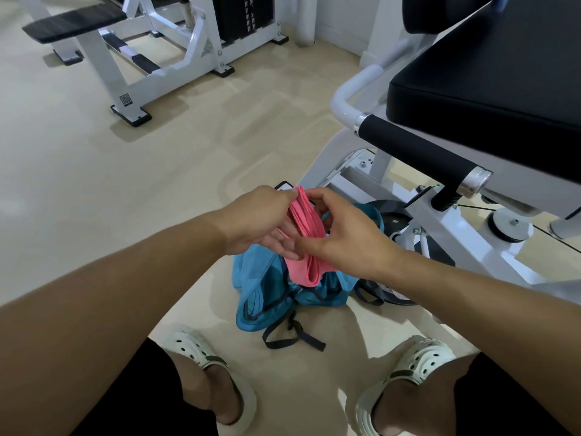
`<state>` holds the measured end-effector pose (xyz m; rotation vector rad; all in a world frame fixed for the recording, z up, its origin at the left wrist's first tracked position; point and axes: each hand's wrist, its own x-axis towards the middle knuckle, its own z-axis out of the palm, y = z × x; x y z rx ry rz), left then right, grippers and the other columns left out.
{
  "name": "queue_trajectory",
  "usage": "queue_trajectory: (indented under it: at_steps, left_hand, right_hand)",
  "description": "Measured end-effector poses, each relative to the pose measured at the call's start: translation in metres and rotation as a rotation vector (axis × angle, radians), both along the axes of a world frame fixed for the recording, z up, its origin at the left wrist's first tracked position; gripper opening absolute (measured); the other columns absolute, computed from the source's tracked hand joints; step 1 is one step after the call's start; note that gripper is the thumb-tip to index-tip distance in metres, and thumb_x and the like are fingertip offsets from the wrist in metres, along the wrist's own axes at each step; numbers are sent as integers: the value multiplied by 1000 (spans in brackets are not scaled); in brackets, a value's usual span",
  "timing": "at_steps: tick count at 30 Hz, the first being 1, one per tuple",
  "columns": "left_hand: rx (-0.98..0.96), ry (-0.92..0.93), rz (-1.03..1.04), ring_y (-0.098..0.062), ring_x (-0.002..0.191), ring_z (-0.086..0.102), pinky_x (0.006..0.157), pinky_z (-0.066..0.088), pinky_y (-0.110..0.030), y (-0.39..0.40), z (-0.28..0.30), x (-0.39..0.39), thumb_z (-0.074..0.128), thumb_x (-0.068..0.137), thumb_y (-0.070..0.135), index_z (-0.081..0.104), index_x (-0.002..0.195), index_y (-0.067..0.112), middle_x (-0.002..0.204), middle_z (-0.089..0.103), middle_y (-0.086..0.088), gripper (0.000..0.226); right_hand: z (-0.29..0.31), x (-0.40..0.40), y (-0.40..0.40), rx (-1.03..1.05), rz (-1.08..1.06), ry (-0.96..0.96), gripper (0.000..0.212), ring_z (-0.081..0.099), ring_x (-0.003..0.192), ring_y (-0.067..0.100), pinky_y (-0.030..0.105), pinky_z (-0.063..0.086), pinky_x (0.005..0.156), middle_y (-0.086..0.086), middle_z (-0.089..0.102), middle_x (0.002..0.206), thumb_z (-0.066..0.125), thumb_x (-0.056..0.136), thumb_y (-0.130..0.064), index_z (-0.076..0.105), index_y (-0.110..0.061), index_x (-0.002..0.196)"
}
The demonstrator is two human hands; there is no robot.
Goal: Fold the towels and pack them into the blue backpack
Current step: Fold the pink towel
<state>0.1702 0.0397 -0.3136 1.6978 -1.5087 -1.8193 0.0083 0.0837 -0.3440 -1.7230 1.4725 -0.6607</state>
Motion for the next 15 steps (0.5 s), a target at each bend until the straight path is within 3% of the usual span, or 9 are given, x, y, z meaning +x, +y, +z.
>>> queue_trajectory:
  at_steps: [2,5,8,10,11,13,15]
  left_hand:
    - [9,31,7,-35,73,76,67,64,-35,1,3,0,33,111,36,67,110,-7,81,76,-23,55]
    - [5,66,-25,-30,84,77,77,64,-36,-3,6,5,30,111,40,69,107,-7,89,77,-20,61]
    - [-74,1,-55,-29,86,77,79,62,-37,-11,9,14,38,107,49,73,101,-1,88,78,-15,61]
    - [-200,-118,-66,-24,84,76,74,62,-34,-18,11,21,56,93,61,74,96,5,85,78,-8,59]
    - [-260,-173,-71,-20,87,74,74,61,-32,-23,9,27,68,81,67,73,99,10,89,77,-4,60]
    - [-313,-241,-159,-10,105,66,85,56,-31,-27,8,38,85,55,68,62,123,26,112,69,6,83]
    - [-302,-277,-334,-4,122,55,95,50,-28,-26,3,45,93,50,58,49,138,40,130,58,16,100]
  right_hand:
    - [-2,-3,-1,-15,51,35,91,57,103,-1,15,48,82,-12,55,120,90,69,-43,41,-35,145]
    - [-4,-8,-3,10,138,83,108,53,113,7,23,50,93,-5,49,127,89,70,-21,25,-37,156]
    - [-2,-9,-6,19,163,70,101,55,105,-3,15,50,83,-10,53,128,72,78,2,24,-36,158]
    - [2,-10,-10,31,166,54,93,61,89,-1,15,50,69,-16,59,113,69,80,5,32,-38,155]
    - [5,-12,-12,28,174,68,90,63,84,5,19,51,65,-14,60,107,69,81,4,36,-40,152]
    - [9,-18,-16,49,207,66,88,63,81,16,23,52,64,-5,62,102,73,81,2,40,-43,149]
    - [13,-22,-19,87,256,-29,89,63,80,20,26,52,68,-5,62,96,74,80,6,41,-40,150]
